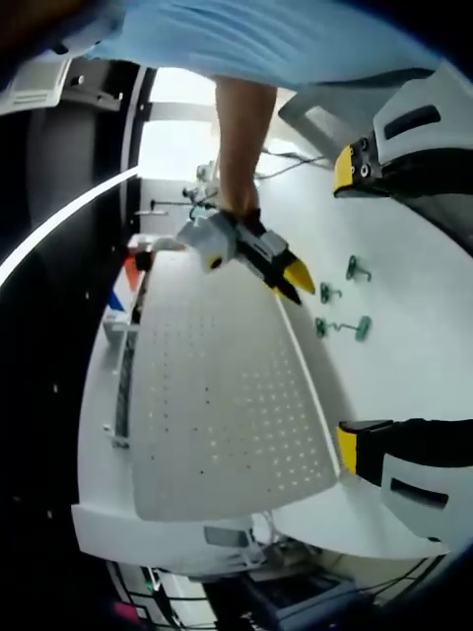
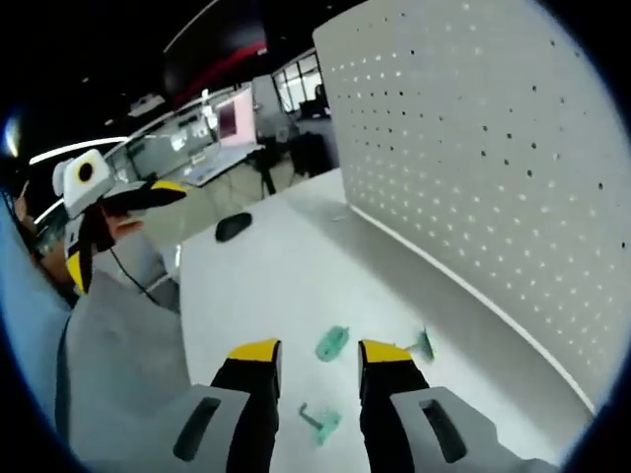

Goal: Insert the hook assembly into the mounting plate slot until the hook locks in place.

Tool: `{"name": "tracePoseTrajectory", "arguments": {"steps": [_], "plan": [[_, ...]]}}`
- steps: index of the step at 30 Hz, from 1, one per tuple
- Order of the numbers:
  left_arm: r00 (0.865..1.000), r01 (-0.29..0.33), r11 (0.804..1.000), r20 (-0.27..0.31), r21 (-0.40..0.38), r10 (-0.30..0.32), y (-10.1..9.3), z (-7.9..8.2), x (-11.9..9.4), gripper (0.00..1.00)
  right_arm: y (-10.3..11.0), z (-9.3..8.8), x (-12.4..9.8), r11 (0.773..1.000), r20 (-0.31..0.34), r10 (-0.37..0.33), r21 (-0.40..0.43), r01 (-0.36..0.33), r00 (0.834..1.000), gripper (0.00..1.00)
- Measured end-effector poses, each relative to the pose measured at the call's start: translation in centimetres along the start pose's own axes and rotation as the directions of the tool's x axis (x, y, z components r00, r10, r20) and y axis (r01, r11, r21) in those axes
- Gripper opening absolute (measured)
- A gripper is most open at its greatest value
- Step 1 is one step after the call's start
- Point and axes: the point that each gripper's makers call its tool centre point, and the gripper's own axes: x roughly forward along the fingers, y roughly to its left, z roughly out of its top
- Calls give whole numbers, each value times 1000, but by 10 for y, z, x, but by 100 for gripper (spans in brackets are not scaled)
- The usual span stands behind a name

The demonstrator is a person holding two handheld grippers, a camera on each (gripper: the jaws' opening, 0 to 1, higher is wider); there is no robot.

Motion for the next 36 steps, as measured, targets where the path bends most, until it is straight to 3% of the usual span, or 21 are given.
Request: {"name": "tracePoseTrajectory", "arguments": {"steps": [19, 36], "plan": [[1000, 5, 1000, -4, -3, -5, 4, -5, -1, 94, -9, -20, 42, 999, -101, 11, 48, -6, 995, 24], [1000, 4, 1000, -11, -6, -4, 0, -4, -2, 94, -17, -29, 64, 995, -155, 4, 100, 12, 988, 18]]}}
